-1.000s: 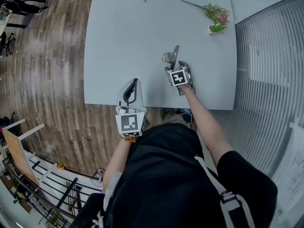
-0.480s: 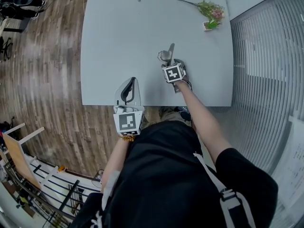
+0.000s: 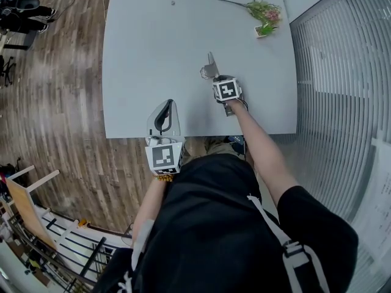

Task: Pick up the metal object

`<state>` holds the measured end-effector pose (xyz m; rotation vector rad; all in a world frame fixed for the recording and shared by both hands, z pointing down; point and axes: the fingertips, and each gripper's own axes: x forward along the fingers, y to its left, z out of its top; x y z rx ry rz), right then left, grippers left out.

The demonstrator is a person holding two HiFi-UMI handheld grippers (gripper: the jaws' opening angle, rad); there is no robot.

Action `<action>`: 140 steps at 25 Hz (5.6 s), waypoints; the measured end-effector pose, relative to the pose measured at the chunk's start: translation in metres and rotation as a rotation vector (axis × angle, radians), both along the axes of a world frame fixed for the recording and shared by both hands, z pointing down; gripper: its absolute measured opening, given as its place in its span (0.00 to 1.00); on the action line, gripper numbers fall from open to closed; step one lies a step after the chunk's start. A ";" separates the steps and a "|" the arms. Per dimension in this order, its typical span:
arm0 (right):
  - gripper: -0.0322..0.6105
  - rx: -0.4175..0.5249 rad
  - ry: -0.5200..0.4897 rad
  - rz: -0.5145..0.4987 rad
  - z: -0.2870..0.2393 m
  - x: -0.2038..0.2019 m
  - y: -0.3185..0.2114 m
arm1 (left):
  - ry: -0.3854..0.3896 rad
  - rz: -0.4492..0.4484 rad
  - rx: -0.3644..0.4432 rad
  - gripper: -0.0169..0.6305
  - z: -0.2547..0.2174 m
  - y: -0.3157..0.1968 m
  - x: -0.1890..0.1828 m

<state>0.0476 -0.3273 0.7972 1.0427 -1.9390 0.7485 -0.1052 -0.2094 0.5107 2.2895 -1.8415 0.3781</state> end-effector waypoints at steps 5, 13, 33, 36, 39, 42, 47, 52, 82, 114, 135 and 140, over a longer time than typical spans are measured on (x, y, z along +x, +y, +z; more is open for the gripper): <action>0.19 0.001 -0.032 0.022 -0.001 0.001 0.000 | 0.001 0.008 0.014 0.04 -0.003 0.001 0.005; 0.17 -0.054 -0.115 0.077 -0.003 0.005 0.006 | -0.004 0.027 0.035 0.04 -0.010 -0.002 0.012; 0.06 -0.128 -0.233 0.181 -0.012 0.035 0.020 | 0.009 0.073 0.045 0.04 -0.009 -0.008 0.032; 0.06 -0.109 -0.246 0.190 -0.017 0.037 0.017 | 0.014 0.077 0.041 0.04 -0.008 -0.007 0.034; 0.06 -0.086 -0.248 0.185 -0.024 0.039 0.015 | 0.015 0.088 0.040 0.04 -0.007 -0.008 0.038; 0.06 -0.064 -0.244 0.174 -0.030 0.041 0.012 | 0.016 0.101 0.043 0.04 -0.007 -0.010 0.042; 0.06 -0.042 -0.284 0.189 -0.044 0.040 0.007 | 0.021 0.114 0.043 0.04 -0.008 -0.013 0.043; 0.06 -0.022 -0.323 0.193 -0.059 0.038 0.003 | 0.019 0.129 0.044 0.04 -0.007 -0.016 0.048; 0.06 0.243 -0.546 0.133 -0.199 0.007 -0.023 | 0.034 0.165 0.081 0.04 -0.016 -0.027 0.052; 0.05 0.647 -0.761 -0.056 -0.368 0.002 0.033 | 0.040 0.206 0.079 0.04 -0.013 -0.017 0.067; 0.06 1.019 -0.645 0.026 -0.416 0.053 0.077 | 0.017 0.293 0.201 0.04 -0.063 -0.031 0.097; 0.06 1.025 -0.614 0.055 -0.411 0.061 0.080 | 0.033 0.313 0.266 0.04 -0.088 -0.037 0.112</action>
